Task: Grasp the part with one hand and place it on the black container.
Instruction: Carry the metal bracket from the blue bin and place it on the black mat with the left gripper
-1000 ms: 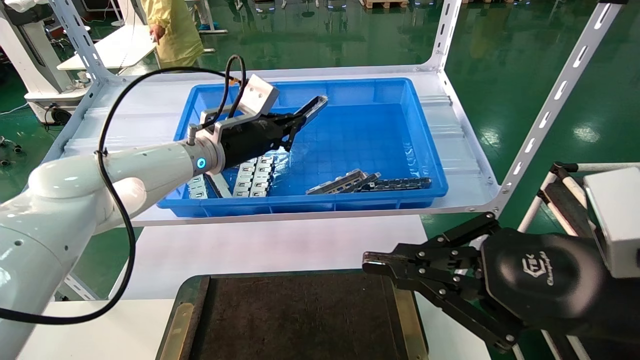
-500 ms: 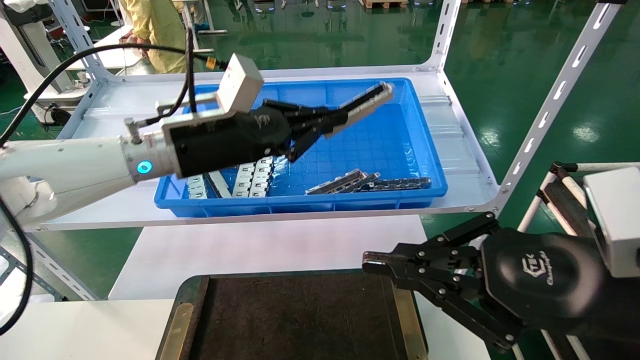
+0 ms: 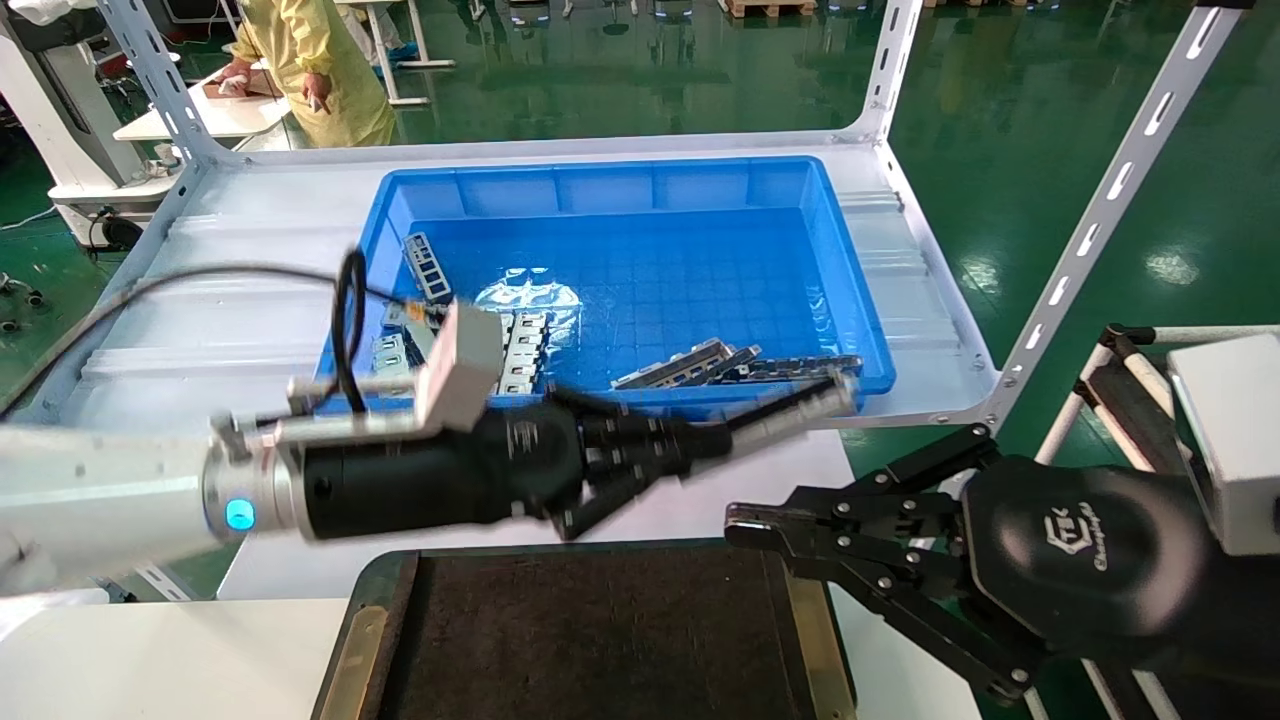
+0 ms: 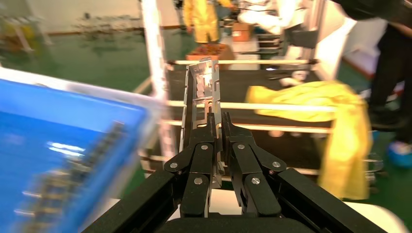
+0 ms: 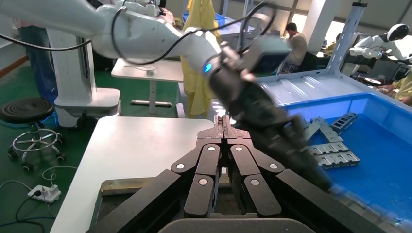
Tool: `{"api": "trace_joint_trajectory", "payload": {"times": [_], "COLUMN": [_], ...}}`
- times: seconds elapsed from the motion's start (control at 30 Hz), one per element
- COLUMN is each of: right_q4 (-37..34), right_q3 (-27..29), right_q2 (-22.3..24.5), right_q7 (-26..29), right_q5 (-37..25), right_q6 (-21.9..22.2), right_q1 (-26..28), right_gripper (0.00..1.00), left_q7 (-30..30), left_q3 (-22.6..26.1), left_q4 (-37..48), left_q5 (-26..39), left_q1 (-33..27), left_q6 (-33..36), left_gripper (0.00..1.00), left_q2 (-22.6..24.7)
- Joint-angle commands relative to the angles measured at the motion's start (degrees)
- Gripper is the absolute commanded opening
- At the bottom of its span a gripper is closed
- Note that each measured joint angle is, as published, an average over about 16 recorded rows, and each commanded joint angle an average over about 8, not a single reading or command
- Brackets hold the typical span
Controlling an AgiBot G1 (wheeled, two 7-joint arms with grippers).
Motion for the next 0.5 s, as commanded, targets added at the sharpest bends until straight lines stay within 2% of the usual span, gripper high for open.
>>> {"api": "trace_joint_trajectory", "payload": {"times": [0.03, 0.23, 0.5], "right_q4": [0.0, 0.0, 0.0], "right_q3": [0.0, 0.0, -0.01], "right_q2": [0.0, 0.0, 0.0], "right_q7": [0.0, 0.0, 0.0], "right_q5": [0.0, 0.0, 0.01], "right_q6": [0.0, 0.0, 0.0], "right_q1": [0.0, 0.0, 0.0], "right_gripper": [0.0, 0.0, 0.0], "left_q7": [-1.74, -6.52, -10.55], "left_q3": [0.07, 1.07, 2.33], "left_q4": [-4.64, -17.39, -30.21], "left_q5": [-0.87, -2.06, -1.14], "left_q1": [3.29, 15.58, 31.25], "left_q6": [-0.28, -9.67, -31.49], "left_gripper": [0.0, 0.0, 0.0], "left_q2": [-1.37, -4.44, -5.93]}}
